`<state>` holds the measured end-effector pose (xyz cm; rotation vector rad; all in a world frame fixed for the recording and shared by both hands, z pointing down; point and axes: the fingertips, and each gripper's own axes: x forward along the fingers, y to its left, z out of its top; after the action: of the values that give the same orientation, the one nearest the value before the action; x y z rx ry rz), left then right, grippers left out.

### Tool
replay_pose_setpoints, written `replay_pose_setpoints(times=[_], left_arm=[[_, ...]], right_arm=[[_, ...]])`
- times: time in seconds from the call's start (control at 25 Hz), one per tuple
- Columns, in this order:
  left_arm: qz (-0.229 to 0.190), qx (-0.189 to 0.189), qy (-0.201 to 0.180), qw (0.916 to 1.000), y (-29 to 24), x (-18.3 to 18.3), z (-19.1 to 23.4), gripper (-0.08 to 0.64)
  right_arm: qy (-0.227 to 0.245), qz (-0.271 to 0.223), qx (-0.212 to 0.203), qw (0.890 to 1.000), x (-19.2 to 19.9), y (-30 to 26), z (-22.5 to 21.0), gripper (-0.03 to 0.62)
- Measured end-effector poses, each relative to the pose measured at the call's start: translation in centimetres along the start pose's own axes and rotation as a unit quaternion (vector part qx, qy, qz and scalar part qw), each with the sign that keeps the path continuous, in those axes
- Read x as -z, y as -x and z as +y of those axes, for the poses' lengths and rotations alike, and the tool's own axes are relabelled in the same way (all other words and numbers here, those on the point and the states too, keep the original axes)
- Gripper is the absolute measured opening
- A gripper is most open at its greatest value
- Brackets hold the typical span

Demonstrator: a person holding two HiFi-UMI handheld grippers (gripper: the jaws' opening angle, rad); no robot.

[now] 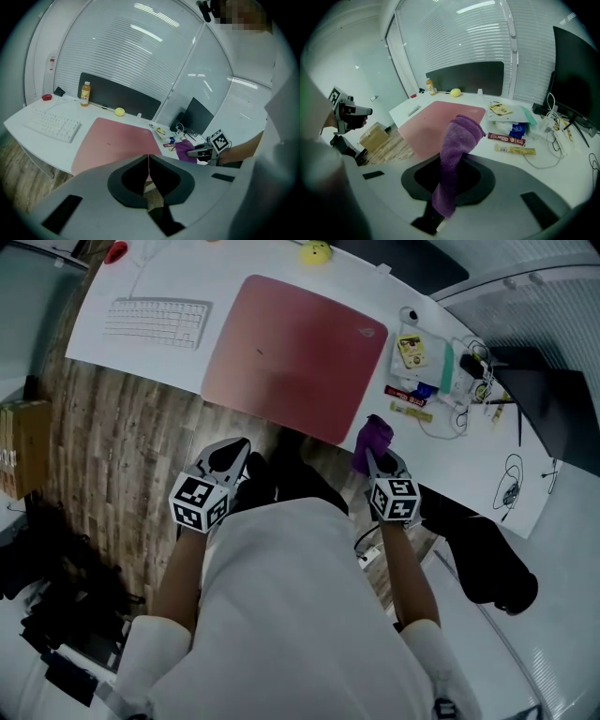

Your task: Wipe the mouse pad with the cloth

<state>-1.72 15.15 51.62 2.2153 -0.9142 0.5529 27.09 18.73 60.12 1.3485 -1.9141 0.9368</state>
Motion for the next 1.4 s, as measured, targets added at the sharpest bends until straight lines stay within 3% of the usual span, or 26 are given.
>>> replay_pose_setpoints(times=[0.4,0.72,1.04,1.4], left_arm=[[0.014,-0.019,0.026,0.9994,-2.5,-0.3,0.0,0.02],[0.02,-0.023,0.029,0.9991,-2.9,-1.1,1.9,0.02],[0.028,-0.002,0.019,0.9994,-2.3,-2.7,5.8,0.02],[0.047,0.021,0.009,0.9986,-0.1,-3.7,11.6,0.02]], right_arm=[[0.007,0.053,-0.012,0.999,2.2,-4.5,-2.6,0.074],[0.013,0.082,0.004,0.997,3.0,-6.9,-3.0,0.074],[0.009,0.109,0.052,0.993,3.4,-9.0,-1.9,0.074],[-0.029,0.139,0.127,0.982,4.3,-10.9,-1.4,0.074]])
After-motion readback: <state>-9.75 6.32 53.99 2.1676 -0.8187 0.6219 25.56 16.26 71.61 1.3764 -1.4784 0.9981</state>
